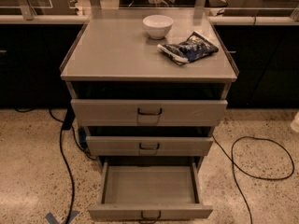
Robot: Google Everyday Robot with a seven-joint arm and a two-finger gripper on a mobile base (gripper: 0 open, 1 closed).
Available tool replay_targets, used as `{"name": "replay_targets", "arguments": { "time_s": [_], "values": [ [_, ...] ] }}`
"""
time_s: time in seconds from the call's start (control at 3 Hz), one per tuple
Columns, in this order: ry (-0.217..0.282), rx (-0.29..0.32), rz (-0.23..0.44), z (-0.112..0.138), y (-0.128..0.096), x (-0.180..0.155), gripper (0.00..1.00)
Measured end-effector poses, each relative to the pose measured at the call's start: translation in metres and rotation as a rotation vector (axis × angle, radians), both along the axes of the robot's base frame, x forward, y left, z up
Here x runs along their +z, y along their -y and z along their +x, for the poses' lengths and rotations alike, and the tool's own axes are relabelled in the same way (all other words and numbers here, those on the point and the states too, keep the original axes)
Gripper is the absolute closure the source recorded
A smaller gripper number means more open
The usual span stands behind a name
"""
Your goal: Close bottom drawer
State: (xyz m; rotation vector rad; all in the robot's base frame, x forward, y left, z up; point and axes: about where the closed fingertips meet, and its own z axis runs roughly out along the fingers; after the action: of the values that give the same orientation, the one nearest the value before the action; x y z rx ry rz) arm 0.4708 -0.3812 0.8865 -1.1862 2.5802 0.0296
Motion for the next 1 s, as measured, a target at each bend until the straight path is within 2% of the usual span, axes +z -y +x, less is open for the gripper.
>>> {"name": "replay_targets", "arguments": {
  "time_s": [0.33,0.67,1.0],
  "values": [
    [0.001,-0.018,0.002,0.004,0.004,0.005,0.0],
    [0.014,-0.086,-0.008,0.006,0.023,0.018,0.0],
    [0.035,-0.179,-0.061,0.011,0.04,0.021,0.0]
  ]
}}
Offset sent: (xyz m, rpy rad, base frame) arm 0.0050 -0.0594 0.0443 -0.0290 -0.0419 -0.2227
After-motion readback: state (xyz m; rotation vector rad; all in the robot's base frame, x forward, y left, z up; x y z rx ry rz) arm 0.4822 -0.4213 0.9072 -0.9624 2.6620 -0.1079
